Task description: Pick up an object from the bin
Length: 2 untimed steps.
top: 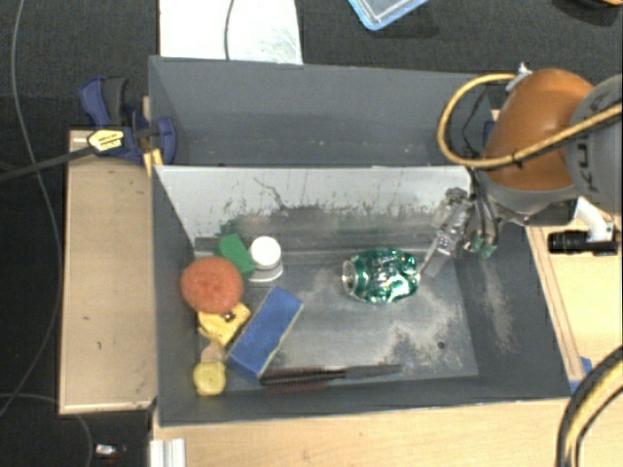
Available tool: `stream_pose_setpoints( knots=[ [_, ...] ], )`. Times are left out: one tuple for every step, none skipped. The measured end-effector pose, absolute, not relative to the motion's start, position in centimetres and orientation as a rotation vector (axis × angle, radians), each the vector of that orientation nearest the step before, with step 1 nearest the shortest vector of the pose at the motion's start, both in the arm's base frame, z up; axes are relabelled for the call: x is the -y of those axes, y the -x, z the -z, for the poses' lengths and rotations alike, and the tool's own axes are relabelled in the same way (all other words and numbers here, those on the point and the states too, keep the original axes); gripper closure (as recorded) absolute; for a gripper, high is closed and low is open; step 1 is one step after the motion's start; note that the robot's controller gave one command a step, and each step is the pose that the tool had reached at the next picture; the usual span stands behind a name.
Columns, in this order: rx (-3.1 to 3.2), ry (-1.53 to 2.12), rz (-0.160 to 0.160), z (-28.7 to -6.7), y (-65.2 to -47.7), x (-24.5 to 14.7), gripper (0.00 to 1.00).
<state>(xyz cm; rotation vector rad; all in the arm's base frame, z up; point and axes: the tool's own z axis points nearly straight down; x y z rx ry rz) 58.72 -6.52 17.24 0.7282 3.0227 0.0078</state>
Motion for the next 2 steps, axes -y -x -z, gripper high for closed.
stream_pose_setpoints(
  knots=[
    [-3.008, -0.741, -0.010, -19.0, -58.9, 6.3, 0.00],
    [-3.006, -0.786, -0.009, -23.7, -58.3, 5.4, 0.00]
  ],
)
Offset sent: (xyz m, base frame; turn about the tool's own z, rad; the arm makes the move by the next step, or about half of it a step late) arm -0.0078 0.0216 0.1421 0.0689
